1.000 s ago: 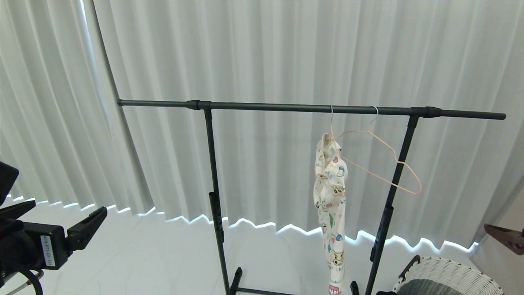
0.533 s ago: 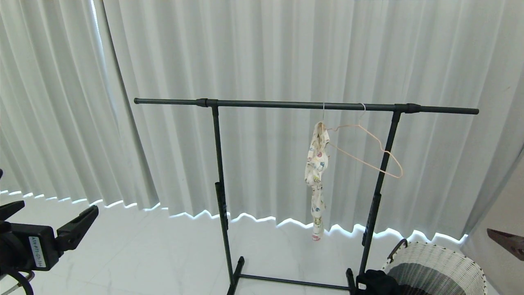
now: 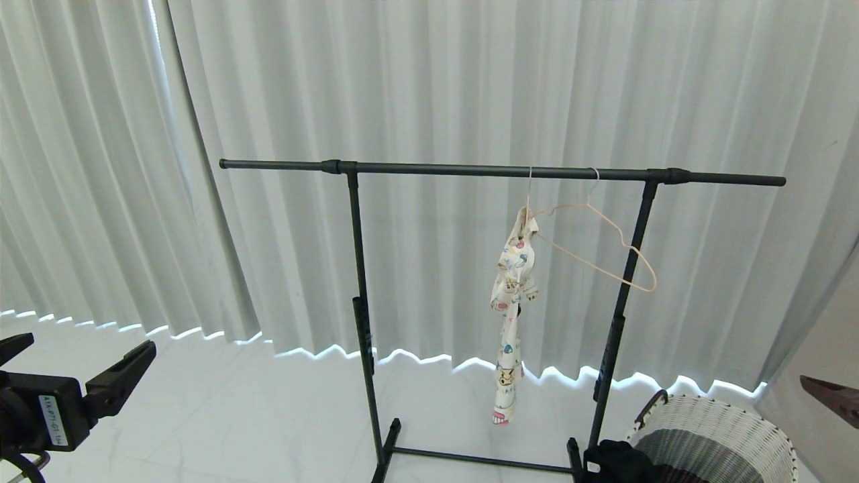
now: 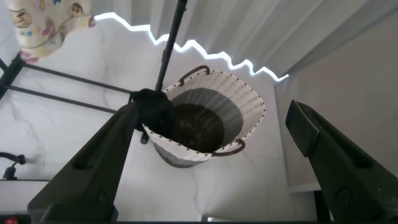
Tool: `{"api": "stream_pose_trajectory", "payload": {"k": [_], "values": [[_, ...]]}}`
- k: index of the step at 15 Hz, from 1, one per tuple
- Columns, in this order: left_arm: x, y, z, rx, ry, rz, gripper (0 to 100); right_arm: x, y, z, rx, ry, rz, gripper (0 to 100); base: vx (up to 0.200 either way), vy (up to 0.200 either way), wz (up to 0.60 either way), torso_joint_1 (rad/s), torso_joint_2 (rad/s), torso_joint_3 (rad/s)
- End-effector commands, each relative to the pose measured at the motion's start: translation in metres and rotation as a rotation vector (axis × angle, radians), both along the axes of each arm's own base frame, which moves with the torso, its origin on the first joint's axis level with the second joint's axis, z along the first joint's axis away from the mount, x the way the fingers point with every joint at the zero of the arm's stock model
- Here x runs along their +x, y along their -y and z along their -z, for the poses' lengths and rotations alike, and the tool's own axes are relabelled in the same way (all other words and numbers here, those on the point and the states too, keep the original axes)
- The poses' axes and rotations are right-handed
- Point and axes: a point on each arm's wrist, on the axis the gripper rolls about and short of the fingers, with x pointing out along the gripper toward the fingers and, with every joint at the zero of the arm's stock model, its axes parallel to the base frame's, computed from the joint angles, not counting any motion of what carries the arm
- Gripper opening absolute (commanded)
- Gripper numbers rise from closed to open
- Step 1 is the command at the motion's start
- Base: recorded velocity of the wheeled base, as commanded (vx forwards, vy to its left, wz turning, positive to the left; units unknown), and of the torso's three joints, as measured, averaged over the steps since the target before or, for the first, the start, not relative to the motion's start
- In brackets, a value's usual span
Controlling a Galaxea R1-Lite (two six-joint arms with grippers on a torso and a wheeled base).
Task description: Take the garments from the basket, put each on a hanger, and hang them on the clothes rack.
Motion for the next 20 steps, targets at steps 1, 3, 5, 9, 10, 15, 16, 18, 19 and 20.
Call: {"api": "stream_pose_trajectory", "payload": {"k": [1, 3, 5, 9, 10, 15, 16, 18, 19, 20], "values": [[0.000, 0.000, 0.000, 0.000, 0.001, -0.001, 100, 0.001, 0.000, 0.000, -0.002, -0.003, 0.001, 100, 0.000, 0.000, 0.00, -0.046, 0.11, 0.061], [0.000, 0.000, 0.000, 0.000, 0.001, -0.002, 100, 0.001, 0.001, 0.001, -0.003, -0.006, 0.006, 100, 0.000, 0.000, 0.00, -0.144, 0.35, 0.188], [0.000, 0.000, 0.001, 0.001, -0.006, -0.002, 100, 0.001, 0.001, 0.002, -0.004, -0.011, 0.007, 100, 0.000, 0.000, 0.00, -0.208, 0.47, 0.251], [0.000, 0.000, 0.004, 0.001, -0.016, -0.003, 100, 0.000, 0.001, 0.005, -0.005, -0.018, 0.013, 100, 0.000, 0.000, 0.00, -0.215, 0.50, 0.281], [0.000, 0.000, 0.004, 0.003, -0.016, -0.002, 100, 0.000, 0.002, 0.005, -0.005, -0.020, 0.016, 100, 0.000, 0.000, 0.00, -0.217, 0.49, 0.286], [0.002, 0.000, 0.006, 0.005, -0.031, -0.001, 100, 0.000, 0.003, 0.012, -0.009, -0.044, 0.022, 100, 0.000, 0.000, 0.00, -0.194, 0.48, 0.282], [0.002, 0.000, 0.009, 0.006, -0.039, -0.001, 100, -0.001, 0.003, 0.015, -0.010, -0.055, 0.022, 100, 0.000, 0.000, 0.00, -0.178, 0.48, 0.290], [0.000, 0.000, 0.012, 0.007, -0.046, -0.001, 100, -0.002, 0.003, 0.017, -0.012, -0.064, 0.024, 100, 0.000, 0.000, 0.00, -0.178, 0.46, 0.298], [0.000, 0.000, 0.012, 0.006, -0.046, -0.001, 100, -0.002, 0.003, 0.018, -0.012, -0.066, 0.025, 100, 0.000, 0.000, 0.00, -0.168, 0.47, 0.295], [0.001, 0.000, 0.012, 0.007, -0.051, 0.001, 100, -0.002, 0.003, 0.020, -0.013, -0.076, 0.025, 100, 0.000, 0.000, 0.00, -0.154, 0.46, 0.295]]}}
